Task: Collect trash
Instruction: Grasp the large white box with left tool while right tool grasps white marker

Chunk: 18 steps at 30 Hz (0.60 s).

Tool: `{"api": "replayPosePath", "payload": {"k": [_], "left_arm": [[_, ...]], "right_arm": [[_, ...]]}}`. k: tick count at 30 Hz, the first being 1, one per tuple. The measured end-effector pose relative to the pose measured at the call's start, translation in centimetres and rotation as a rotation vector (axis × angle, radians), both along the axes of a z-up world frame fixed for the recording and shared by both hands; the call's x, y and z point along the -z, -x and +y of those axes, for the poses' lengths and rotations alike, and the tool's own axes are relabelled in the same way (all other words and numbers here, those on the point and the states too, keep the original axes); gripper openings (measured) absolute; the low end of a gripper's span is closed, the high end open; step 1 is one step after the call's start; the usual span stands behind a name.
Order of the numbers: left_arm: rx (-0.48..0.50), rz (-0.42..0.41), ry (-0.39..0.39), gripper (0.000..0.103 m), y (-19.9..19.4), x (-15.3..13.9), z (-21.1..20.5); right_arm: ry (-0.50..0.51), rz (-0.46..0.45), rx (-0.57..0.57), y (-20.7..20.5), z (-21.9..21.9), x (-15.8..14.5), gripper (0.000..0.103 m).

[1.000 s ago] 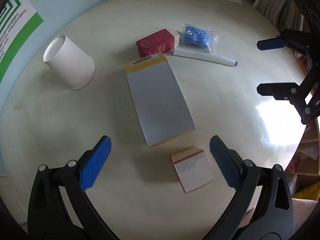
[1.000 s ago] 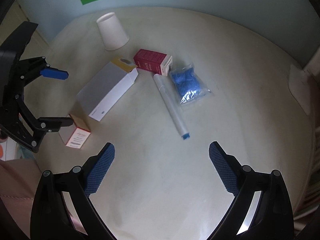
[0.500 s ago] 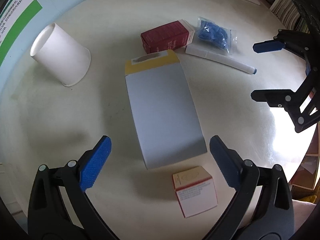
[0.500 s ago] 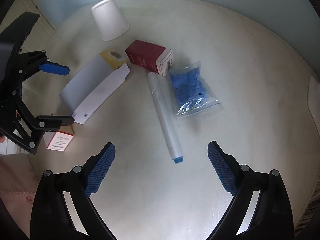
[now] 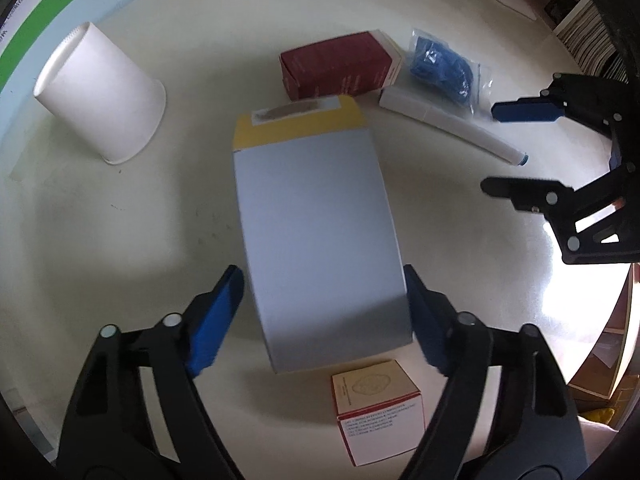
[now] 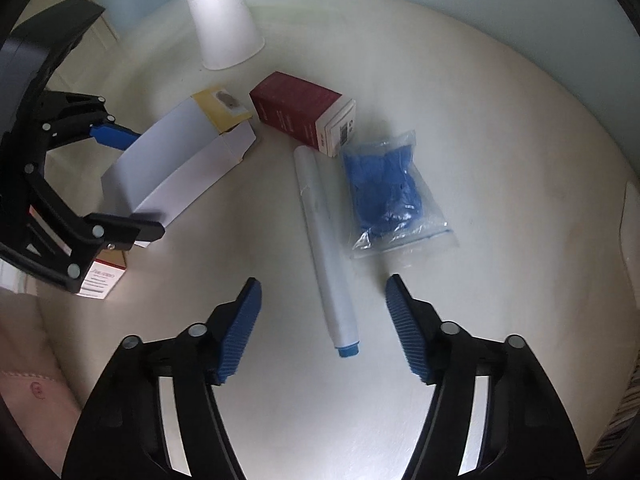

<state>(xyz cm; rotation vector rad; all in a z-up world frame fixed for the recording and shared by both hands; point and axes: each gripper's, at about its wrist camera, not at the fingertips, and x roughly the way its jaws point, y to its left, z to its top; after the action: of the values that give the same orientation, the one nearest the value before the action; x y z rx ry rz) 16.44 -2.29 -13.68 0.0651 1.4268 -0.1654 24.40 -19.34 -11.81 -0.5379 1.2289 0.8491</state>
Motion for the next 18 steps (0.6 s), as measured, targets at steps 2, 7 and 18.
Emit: {"api": "replayPosePath", "payload": {"k": [2, 7, 18], "left_arm": [[0.019, -0.004, -0.022, 0.065, 0.3, 0.2, 0.0], [0.036, -0.028, -0.039, 0.062, 0.8, 0.1, -0.9], [0.046, -0.059, -0.011, 0.06, 1.6, -0.6, -0.7]], "right_arm": [[0.006, -0.024, -0.014, 0.2, 0.3, -0.1, 0.053], [-0.021, -0.013, 0.01, -0.6, 0.0, -0.2, 0.017], [-0.039, 0.035, 0.075, -0.4, 0.2, -1.4, 0.014]]}}
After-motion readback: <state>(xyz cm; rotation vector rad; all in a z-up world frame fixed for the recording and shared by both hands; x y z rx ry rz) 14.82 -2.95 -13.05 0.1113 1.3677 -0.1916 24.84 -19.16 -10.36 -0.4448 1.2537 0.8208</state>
